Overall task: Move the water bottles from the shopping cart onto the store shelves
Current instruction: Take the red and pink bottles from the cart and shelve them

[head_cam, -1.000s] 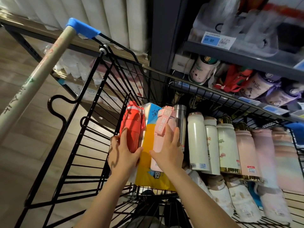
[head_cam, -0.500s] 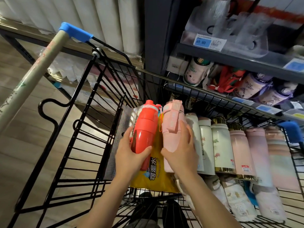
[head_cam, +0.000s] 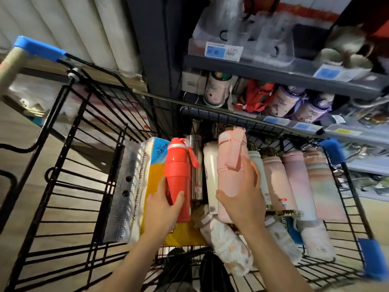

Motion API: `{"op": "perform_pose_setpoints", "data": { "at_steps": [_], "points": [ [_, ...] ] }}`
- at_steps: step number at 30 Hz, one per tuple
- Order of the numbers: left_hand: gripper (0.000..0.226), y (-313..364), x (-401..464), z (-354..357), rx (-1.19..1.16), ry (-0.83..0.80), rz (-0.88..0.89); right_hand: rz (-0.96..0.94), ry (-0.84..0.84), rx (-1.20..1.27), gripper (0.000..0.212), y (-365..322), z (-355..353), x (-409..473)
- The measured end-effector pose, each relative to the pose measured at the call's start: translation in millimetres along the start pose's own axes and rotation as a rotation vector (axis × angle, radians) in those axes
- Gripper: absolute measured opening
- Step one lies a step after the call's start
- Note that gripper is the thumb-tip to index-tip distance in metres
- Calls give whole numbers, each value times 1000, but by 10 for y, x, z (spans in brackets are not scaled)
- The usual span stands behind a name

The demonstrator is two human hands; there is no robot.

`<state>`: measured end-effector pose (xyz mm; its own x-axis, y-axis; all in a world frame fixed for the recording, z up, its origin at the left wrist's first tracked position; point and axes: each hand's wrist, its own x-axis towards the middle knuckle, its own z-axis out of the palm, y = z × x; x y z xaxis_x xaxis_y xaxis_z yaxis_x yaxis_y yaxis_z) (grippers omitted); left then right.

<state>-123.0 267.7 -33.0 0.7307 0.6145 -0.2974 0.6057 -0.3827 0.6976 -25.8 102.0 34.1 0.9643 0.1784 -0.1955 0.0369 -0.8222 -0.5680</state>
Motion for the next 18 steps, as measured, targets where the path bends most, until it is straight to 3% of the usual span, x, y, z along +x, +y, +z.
{"op": "perform_pose_setpoints", "data": {
  "at_steps": [6, 14, 18],
  "points": [
    [66, 38, -11, 6, 202, 46, -4, 10, 3, 17, 96, 109, -66, -60],
    [94, 226, 65, 68, 504, 12, 124, 8, 28, -12, 94, 154, -171, -169],
    [102, 180, 84, 137, 476, 25, 94, 21, 36, -72, 96, 196, -230, -266]
  ]
}}
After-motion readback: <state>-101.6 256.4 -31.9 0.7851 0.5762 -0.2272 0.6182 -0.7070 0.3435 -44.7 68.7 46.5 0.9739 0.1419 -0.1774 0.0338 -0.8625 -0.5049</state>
